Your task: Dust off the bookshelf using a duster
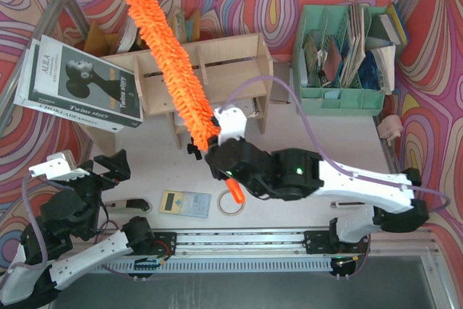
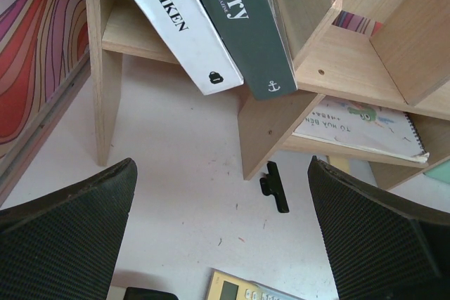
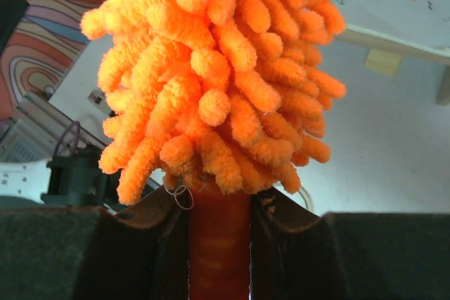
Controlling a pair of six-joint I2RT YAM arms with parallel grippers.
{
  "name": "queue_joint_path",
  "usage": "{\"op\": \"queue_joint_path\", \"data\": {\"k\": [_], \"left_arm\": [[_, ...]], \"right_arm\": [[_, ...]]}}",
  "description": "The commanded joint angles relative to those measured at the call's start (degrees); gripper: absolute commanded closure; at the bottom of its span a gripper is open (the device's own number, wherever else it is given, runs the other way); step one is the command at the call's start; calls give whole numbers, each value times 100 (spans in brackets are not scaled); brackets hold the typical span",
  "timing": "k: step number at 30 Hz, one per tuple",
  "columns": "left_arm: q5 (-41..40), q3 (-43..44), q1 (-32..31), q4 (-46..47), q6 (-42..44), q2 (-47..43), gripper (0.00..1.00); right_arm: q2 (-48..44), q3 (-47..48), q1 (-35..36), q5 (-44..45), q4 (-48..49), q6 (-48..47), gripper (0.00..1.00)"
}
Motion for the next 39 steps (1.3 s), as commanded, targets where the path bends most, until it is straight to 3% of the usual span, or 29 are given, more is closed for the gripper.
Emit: {"op": "queue_joint_path", "data": {"k": [1, 10, 20, 39], "left_arm": [[-94, -33, -18, -110, -39, -3, 2], [-121, -45, -18, -141, -97, -169, 2], [-133, -36, -18, -135, -81, -36, 1], [-181, -62, -18, -95, -49, -7, 1]], "right_arm": [[722, 999, -313, -686, 488, -514, 100], [2481, 3046, -800, -1519, 25, -716, 100], [3186, 3625, -1067, -1955, -128, -688, 100], [1594, 1770, -1659, -1190, -86, -480, 100]]}}
